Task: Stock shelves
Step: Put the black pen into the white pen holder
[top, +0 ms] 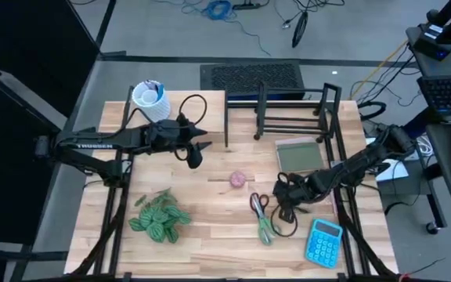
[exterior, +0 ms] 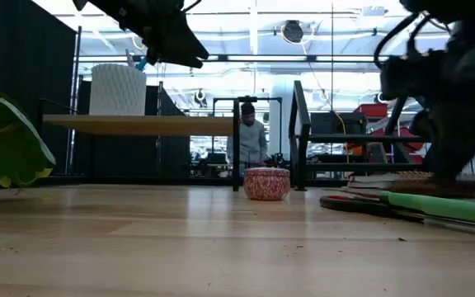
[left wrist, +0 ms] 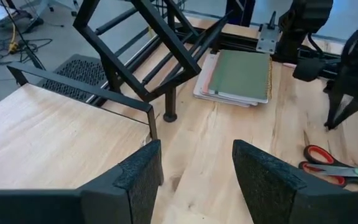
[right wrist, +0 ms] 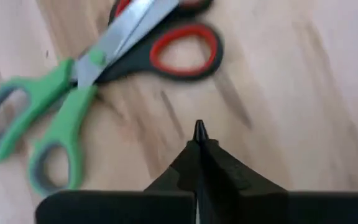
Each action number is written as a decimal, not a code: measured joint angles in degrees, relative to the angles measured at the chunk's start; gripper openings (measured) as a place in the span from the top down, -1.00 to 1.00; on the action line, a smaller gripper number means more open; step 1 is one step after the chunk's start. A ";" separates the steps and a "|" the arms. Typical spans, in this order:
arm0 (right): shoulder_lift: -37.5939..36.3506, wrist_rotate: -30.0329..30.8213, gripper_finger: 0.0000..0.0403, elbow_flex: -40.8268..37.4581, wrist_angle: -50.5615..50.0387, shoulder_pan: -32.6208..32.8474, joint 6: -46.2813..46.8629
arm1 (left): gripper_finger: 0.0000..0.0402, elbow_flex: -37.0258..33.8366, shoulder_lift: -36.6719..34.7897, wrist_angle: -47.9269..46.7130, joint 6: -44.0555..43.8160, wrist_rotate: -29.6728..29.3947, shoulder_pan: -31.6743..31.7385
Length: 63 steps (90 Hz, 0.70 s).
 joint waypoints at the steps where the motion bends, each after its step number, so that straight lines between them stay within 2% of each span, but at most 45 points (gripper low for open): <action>1: -0.15 0.00 0.98 0.01 0.24 -0.17 -0.25 | 0.08 0.00 0.00 0.01 -0.04 0.00 0.00; 20: -4.04 -0.27 0.98 1.89 0.47 -3.38 -6.43 | 0.08 0.00 0.00 -0.01 -0.05 0.00 0.00; 30: -5.70 -1.47 0.99 2.03 -0.57 -4.03 -5.33 | 0.08 0.00 0.00 -0.01 -0.09 0.00 0.00; 42: -5.93 -7.50 0.99 2.03 -0.76 -1.41 -2.08 | 0.08 0.00 0.00 -0.03 -0.09 0.00 -0.01; 49: -5.34 -8.46 0.92 2.05 -0.70 1.96 -0.12 | 0.08 0.00 0.00 -0.05 -0.09 0.00 0.00; 55: -4.71 -6.69 0.81 2.05 -0.71 5.28 1.90 | 0.08 0.00 0.00 -0.04 -0.08 0.00 0.00; 63: -3.82 1.58 0.63 1.92 -0.28 10.35 5.14 | 0.08 0.00 0.00 -0.03 -0.07 0.00 0.00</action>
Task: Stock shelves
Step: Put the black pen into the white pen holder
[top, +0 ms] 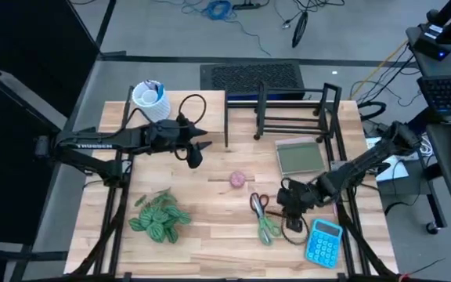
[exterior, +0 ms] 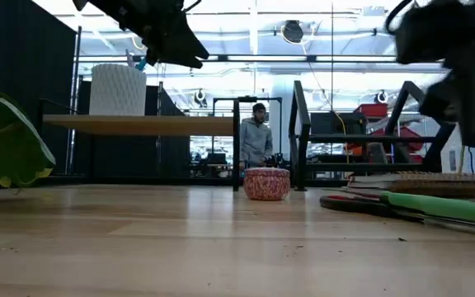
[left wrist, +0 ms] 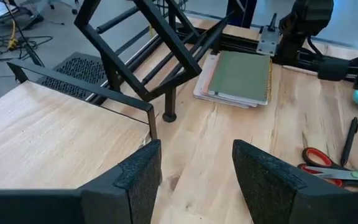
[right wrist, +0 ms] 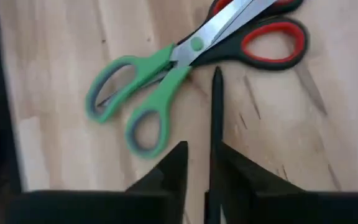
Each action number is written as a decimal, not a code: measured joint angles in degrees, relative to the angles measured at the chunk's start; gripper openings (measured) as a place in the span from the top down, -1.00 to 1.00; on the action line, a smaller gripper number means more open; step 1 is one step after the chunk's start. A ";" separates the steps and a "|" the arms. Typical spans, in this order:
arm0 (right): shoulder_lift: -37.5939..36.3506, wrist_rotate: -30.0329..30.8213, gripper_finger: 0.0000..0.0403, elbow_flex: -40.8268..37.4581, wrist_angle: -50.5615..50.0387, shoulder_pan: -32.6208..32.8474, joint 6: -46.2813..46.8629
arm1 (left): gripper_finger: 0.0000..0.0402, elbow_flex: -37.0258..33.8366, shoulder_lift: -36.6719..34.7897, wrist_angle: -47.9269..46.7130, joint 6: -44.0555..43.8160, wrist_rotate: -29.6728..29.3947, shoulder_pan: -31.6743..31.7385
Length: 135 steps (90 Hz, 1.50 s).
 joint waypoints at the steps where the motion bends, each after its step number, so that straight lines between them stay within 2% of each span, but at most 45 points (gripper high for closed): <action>1: 0.11 1.40 0.60 -0.08 0.20 0.62 0.38 | 0.08 0.00 0.00 0.00 0.00 0.00 0.00; 12: 1.15 16.17 0.38 -2.40 4.03 6.80 3.95 | 0.08 0.00 0.00 0.00 0.02 0.02 0.00; 20: 2.45 20.75 0.28 -5.08 7.90 9.45 4.35 | 0.08 0.00 0.00 -0.02 0.02 0.02 0.00; 36: 6.87 21.03 0.25 -9.54 16.36 11.98 3.86 | 0.08 0.00 0.00 -0.02 0.02 0.00 0.00; 54: 12.55 22.14 0.35 -11.12 20.32 12.20 3.35 | 0.08 0.00 0.00 -0.02 0.00 0.02 0.00; 64: 15.22 22.70 0.49 -10.93 20.70 12.22 3.14 | 0.08 0.00 0.00 0.06 0.00 0.02 -0.01; 81: 18.85 24.37 0.86 -10.60 22.63 12.29 3.80 | 0.08 0.00 0.00 1.24 0.00 0.00 0.00; 89: 19.08 24.37 0.94 -10.60 22.66 12.29 3.48 | 0.08 0.00 0.00 1.29 0.00 0.00 -0.01; 135: 14.03 23.25 0.99 -11.54 24.81 12.00 2.40 | 0.08 0.00 0.02 1.25 -0.02 0.02 -0.02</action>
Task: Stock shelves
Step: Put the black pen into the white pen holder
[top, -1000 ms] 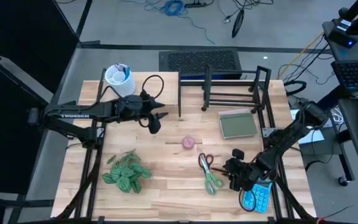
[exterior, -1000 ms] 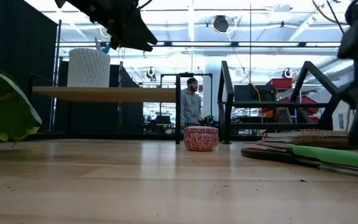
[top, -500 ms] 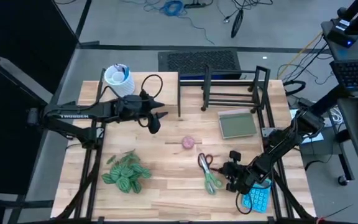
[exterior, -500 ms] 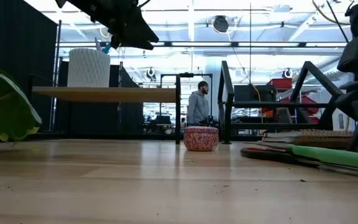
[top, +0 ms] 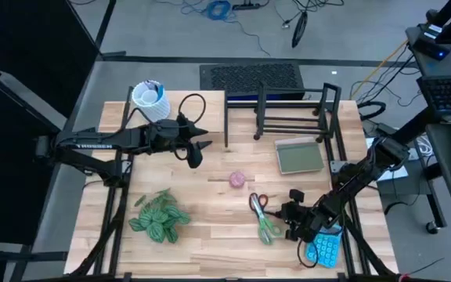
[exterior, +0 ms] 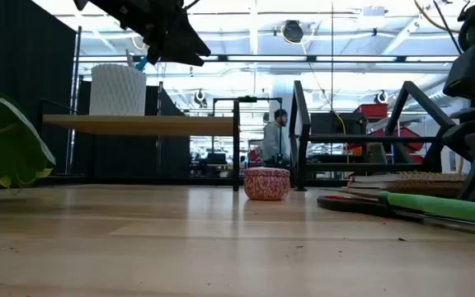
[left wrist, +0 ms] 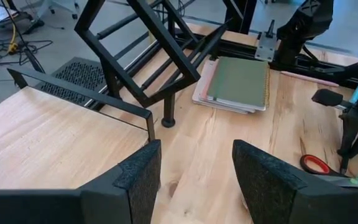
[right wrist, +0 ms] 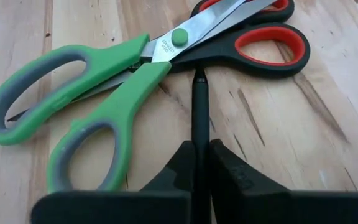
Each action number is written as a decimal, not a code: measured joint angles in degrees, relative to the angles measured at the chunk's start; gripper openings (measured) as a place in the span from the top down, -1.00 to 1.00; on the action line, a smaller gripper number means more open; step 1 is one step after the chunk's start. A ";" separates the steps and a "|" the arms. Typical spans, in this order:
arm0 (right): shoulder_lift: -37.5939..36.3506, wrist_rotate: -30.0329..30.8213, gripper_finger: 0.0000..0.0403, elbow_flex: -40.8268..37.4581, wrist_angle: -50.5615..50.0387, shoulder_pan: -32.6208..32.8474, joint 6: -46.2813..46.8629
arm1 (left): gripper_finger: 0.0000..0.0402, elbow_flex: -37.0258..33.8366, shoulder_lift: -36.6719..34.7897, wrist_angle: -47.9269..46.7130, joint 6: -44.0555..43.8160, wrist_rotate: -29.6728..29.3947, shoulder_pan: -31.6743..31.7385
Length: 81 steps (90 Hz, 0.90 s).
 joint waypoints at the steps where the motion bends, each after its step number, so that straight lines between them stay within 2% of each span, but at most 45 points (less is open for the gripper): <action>1: -0.17 -0.07 0.99 -0.01 -0.03 0.00 -0.16 | 0.08 0.00 0.00 -0.01 0.00 0.01 -0.01; 46: -8.91 1.16 1.00 0.02 -0.44 -0.45 -5.36 | 0.08 0.00 0.00 -0.15 -1.49 0.20 -0.16; 81: -20.30 1.99 0.97 0.21 1.03 -7.29 -17.42 | 0.08 0.00 0.00 0.07 -1.49 2.04 -0.64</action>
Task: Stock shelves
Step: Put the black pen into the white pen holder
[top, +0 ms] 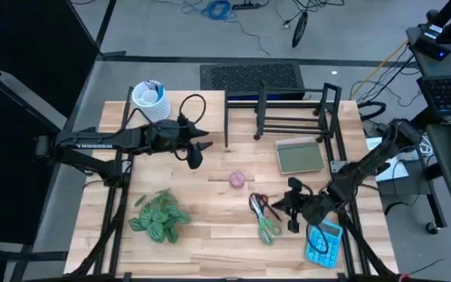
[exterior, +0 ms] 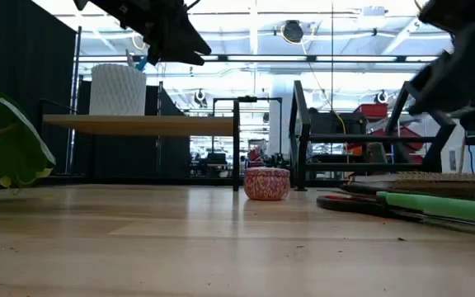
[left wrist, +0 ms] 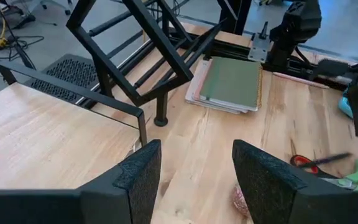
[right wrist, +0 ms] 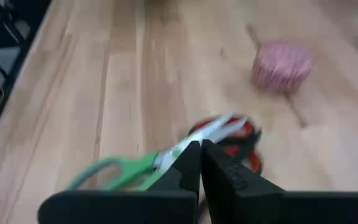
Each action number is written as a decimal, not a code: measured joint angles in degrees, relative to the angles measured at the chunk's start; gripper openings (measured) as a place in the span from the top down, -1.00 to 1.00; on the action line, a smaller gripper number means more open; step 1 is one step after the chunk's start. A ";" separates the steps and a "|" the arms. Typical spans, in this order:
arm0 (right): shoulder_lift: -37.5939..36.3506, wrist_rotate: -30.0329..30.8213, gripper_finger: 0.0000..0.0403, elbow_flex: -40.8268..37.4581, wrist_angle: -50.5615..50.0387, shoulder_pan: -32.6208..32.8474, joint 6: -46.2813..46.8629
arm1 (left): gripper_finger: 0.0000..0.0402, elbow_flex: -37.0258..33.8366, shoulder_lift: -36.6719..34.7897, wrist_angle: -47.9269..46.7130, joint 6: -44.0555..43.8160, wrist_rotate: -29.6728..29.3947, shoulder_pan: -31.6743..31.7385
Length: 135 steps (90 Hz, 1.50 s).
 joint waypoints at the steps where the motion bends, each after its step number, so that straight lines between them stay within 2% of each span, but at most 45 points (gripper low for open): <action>1: -0.29 0.00 0.97 0.00 0.04 -0.28 -0.36 | 0.08 0.00 0.00 0.00 0.00 0.21 -0.06; 14: -2.20 -2.37 0.98 0.04 -1.52 -2.88 -0.78 | 0.08 0.00 0.00 -0.16 0.00 1.81 -0.62; 29: -0.11 -3.53 0.97 0.04 -8.24 -4.05 7.39 | 0.08 0.00 0.00 -0.25 0.02 1.80 -1.30; 41: 2.47 -3.40 0.76 0.04 -11.81 -4.42 12.41 | 0.08 0.00 0.00 -0.31 0.02 1.83 -1.34; 61: 9.67 -2.99 0.31 0.07 -8.09 -4.67 12.75 | 0.08 0.00 0.00 -0.31 0.07 1.81 -1.34; 79: 16.93 -1.25 0.19 0.07 -7.24 -6.18 15.83 | 0.08 0.00 0.00 -0.33 0.13 1.81 -1.34; 103: 25.56 2.32 0.31 0.48 0.00 -6.15 18.66 | 0.08 0.00 0.00 -0.46 0.15 1.79 -1.34; 112: 27.73 3.18 0.48 0.63 1.35 -6.08 21.56 | 0.08 0.00 0.00 -0.36 0.15 1.79 -1.34; 127: 29.35 3.64 0.89 0.83 2.89 -6.08 21.02 | 0.08 0.00 0.00 -0.33 0.13 1.79 -1.34; 135: 29.41 3.99 0.93 0.74 3.66 -6.08 18.76 | 0.08 -0.01 0.00 -0.33 0.15 1.77 -1.34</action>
